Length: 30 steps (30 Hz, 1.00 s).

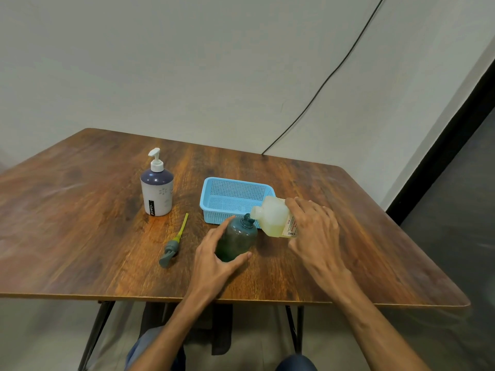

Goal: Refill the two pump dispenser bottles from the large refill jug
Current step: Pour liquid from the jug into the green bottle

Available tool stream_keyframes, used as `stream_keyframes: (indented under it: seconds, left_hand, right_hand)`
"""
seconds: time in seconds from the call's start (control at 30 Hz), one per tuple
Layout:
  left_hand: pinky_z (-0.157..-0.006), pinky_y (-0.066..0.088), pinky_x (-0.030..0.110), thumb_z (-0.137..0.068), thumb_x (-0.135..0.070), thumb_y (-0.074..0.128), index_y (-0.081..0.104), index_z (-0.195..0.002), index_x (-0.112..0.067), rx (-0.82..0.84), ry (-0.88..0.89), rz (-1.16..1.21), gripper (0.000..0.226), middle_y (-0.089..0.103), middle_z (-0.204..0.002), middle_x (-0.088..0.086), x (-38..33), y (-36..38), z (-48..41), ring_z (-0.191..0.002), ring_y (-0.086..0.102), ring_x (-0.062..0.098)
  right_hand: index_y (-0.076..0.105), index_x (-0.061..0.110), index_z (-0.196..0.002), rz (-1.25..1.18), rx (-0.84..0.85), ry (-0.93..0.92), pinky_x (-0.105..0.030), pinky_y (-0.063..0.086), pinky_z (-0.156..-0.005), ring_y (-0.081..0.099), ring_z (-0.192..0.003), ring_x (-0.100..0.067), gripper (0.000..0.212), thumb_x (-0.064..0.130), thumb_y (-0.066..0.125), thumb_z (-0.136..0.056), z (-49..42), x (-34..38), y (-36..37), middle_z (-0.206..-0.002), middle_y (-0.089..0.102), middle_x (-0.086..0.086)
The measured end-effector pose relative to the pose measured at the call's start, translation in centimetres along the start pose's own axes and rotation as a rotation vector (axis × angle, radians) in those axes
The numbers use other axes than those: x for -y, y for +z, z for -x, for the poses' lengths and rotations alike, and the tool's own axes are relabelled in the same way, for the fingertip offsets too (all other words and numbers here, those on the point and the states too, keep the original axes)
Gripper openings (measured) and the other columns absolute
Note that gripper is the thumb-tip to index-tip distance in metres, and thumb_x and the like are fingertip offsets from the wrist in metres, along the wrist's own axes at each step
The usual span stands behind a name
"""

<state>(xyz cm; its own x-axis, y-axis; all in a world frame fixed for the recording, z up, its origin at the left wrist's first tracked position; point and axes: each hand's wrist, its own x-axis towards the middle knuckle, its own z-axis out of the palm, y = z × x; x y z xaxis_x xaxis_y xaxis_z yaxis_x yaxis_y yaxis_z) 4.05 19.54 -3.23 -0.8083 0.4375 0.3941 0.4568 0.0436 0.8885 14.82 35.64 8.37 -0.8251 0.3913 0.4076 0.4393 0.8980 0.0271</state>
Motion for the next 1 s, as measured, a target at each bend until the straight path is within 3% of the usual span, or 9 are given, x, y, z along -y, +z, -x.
stream_keyframes:
  seconds: [0.3, 0.67, 1.0]
  left_hand:
    - [-0.099, 0.044, 0.018, -0.075, -0.033, 0.089, 0.044, -0.147, -0.043, -0.004, 0.006, -0.001, 0.086, 0.053, -0.134, -0.022, 0.19, 0.19, 0.25, -0.125, 0.047, -0.011]
    - [-0.103, 0.049, 0.027, -0.075, -0.031, 0.089, 0.047, -0.149, -0.032, -0.015, 0.007, 0.002, 0.085, 0.057, -0.137, -0.011, -0.18, 0.22, 0.43, -0.127, 0.051, 0.0]
    - [-0.104, 0.048, 0.028, -0.075, -0.033, 0.089, 0.047, -0.15, -0.031, -0.015, -0.007, 0.0, 0.086, 0.056, -0.139, -0.011, -0.27, 0.4, 0.53, -0.127, 0.05, -0.001]
  right_hand:
    - [0.053, 0.018, -0.139, -0.013, 0.006, -0.002, -0.051, 0.039, -0.107, 0.054, -0.129, -0.033, 0.084, 0.018, 0.089, -0.063, 0.34, -0.09, -0.02, -0.143, 0.056, -0.011]
    - [0.055, 0.017, -0.137, -0.011, -0.008, -0.007, -0.05, 0.039, -0.106, 0.055, -0.127, -0.034, 0.081, 0.013, 0.087, -0.062, 0.4, -0.17, -0.12, -0.141, 0.058, -0.011]
    - [0.055, 0.016, -0.137, -0.014, -0.013, -0.017, -0.05, 0.04, -0.105, 0.055, -0.126, -0.035, 0.081, 0.013, 0.087, -0.062, 0.37, -0.35, 0.04, -0.141, 0.058, -0.013]
